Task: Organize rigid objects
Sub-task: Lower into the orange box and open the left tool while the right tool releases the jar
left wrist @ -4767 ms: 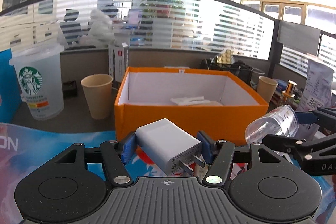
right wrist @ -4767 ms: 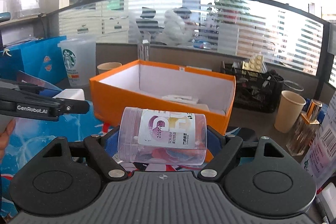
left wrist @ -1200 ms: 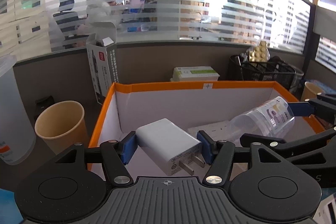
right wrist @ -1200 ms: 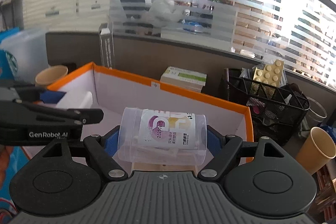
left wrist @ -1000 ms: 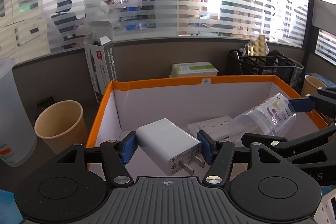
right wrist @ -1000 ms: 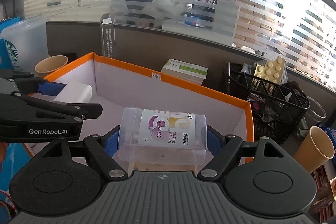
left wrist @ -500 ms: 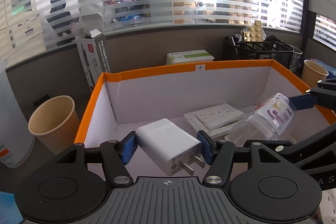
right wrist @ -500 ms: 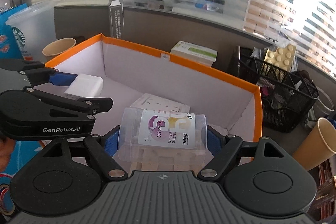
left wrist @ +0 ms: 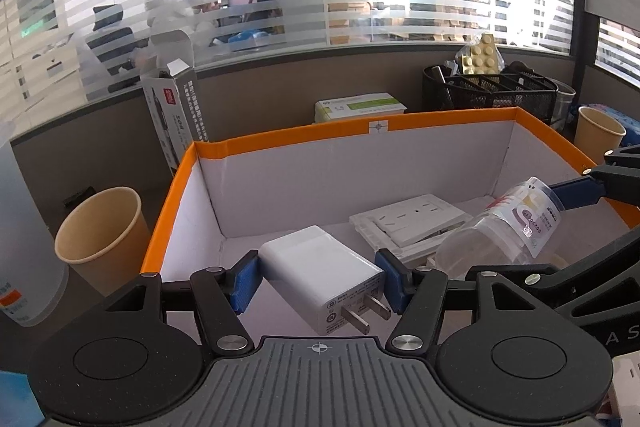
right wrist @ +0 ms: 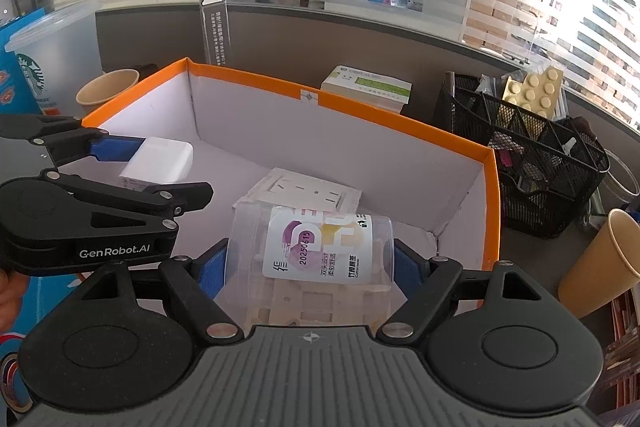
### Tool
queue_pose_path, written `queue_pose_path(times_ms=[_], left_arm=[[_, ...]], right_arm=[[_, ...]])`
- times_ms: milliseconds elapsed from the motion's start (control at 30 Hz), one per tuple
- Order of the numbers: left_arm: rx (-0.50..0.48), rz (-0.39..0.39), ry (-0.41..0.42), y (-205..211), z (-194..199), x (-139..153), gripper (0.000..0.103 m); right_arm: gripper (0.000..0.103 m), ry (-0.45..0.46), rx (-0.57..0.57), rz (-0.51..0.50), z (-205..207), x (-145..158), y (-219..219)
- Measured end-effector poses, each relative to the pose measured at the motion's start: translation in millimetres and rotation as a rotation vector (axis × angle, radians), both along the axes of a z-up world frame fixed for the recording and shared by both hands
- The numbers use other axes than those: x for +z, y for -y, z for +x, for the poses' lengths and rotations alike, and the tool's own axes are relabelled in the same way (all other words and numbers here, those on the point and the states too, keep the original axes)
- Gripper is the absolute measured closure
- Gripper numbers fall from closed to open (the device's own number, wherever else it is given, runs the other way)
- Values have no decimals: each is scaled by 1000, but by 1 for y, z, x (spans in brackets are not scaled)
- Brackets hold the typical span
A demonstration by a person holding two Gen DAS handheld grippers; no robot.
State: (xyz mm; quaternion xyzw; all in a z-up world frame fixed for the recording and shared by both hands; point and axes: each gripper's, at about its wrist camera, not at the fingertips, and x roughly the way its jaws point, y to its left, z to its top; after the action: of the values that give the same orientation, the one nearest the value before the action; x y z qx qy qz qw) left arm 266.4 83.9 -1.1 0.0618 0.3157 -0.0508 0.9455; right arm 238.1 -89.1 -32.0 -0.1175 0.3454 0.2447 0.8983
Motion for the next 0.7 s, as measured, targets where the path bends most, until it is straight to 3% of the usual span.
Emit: queue_pose_path(times_ms=[533, 700], left_arm=[[9, 56, 19, 5, -3, -1, 41], [29, 84, 37, 6, -4, 1, 26]], right_arm=[[23, -5, -14, 0, 1, -1, 1], [16, 7, -31, -10, -1, 0, 2]])
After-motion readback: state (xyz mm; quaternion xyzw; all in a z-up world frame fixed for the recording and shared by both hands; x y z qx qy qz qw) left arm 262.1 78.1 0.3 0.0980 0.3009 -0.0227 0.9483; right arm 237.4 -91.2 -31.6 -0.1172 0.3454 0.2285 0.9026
